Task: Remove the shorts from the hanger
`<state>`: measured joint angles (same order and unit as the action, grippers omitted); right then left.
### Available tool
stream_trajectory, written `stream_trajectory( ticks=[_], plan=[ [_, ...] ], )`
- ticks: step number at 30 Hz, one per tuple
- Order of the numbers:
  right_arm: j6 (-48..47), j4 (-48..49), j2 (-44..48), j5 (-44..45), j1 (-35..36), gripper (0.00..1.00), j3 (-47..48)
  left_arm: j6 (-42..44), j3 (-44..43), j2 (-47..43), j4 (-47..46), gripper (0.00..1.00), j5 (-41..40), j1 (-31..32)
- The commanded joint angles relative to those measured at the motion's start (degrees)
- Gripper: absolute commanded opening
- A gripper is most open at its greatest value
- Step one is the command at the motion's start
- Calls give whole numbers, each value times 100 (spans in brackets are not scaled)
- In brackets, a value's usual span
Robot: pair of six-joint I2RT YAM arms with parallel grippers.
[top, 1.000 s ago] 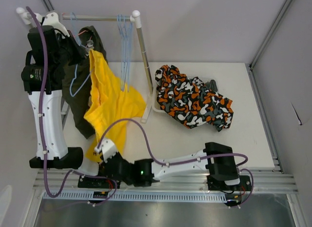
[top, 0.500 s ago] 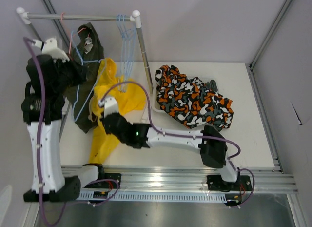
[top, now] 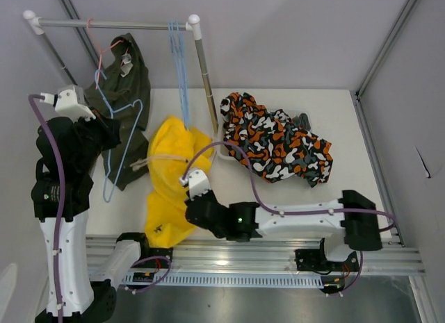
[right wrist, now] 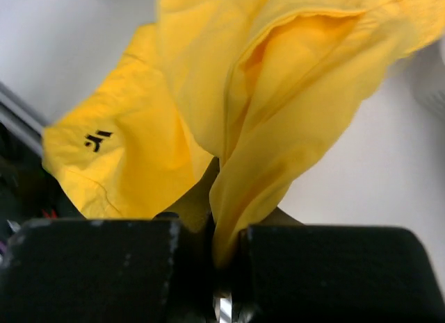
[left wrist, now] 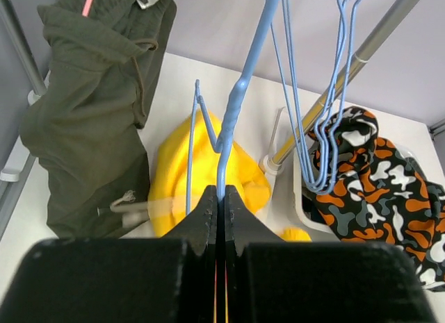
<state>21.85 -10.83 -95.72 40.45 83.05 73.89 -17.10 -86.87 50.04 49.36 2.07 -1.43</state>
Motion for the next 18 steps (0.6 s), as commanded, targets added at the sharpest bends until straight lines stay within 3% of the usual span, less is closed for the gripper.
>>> stream_trajectory(
  ticks=[1, 4, 8, 14, 18],
  plan=[
    [523, -217, 1457, 1754, -209, 0, -338, -152, 440, -73, -550, 0, 100, -33],
    [-90, -43, 2311, 2108, -553, 0, -445, -355, 846, -152, -867, 0, 425, -33],
    [-1251, 537, 2629, 1556, -1726, 0, 35, -207, 1102, -214, -964, 0, 400, -41],
    [-2613, 1013, 1655, 474, -3258, 0, 1950, 32, 1663, -407, -1077, 0, 374, -33],
    [-2879, 1267, 723, 26, -4127, 0, 3916, -12, 2024, -557, -1306, 0, 610, -33]
  ],
)
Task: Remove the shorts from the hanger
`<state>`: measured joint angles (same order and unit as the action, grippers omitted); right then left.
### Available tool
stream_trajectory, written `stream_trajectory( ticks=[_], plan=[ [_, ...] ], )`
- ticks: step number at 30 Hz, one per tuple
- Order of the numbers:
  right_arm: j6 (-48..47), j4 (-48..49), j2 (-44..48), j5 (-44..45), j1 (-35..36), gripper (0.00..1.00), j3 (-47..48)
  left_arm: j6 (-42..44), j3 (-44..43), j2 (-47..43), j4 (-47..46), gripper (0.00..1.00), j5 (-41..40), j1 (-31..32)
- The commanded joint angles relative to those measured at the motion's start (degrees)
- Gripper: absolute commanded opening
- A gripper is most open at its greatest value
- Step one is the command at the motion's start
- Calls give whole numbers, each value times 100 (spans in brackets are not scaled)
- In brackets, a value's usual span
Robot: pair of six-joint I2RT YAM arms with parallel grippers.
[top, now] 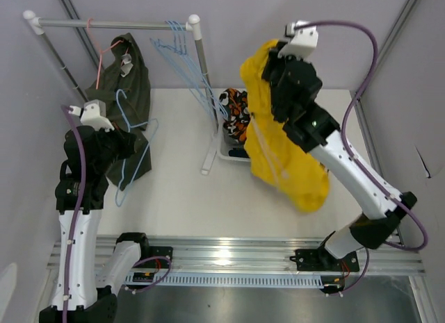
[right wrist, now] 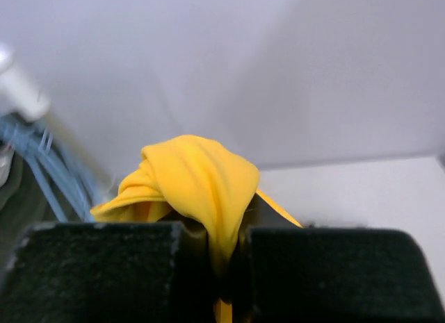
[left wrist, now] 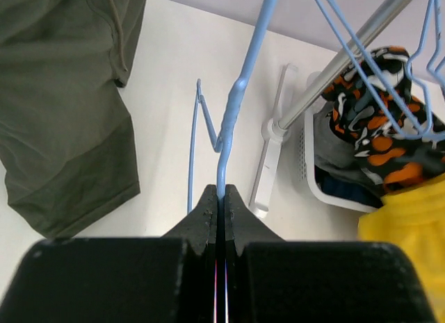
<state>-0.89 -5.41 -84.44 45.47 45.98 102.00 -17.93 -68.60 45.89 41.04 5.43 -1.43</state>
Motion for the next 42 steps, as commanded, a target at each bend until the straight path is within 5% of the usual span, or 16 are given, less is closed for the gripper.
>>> stream_trajectory(
  ticks=[1, 7, 12, 16, 20, 22, 37, 42],
  plan=[
    [-632, 717, -589, -635, -510, 0, 1443, 71, 259, -168, -517, 0, 300, -33],
    [-1458, 1278, -1811, -636, -1001, 0, 3508, 132, 321, -142, -553, 0, 231, 81],
    [-1090, 1411, -1962, -741, -1564, 0, 3627, 185, 312, -186, -553, 0, 46, 336],
    [-301, 1586, -1462, -873, -1776, 0, 2145, 176, 365, -168, -614, 0, 37, 363],
    [544, 2524, -1039, -1242, -1986, 0, -751, 150, 330, -124, -623, 0, 46, 354],
    [913, 2694, -1126, -1506, -2057, 0, -1399, 141, 312, -141, -588, 0, 63, 363],
    [3137, 3134, -1786, -1673, -1548, 0, -4616, 106, 31, 16, -421, 0, -218, 363],
    [3674, 2879, -1848, -1717, -1565, 0, -4970, 115, -390, 271, -368, 0, -420, 363]
  ],
)
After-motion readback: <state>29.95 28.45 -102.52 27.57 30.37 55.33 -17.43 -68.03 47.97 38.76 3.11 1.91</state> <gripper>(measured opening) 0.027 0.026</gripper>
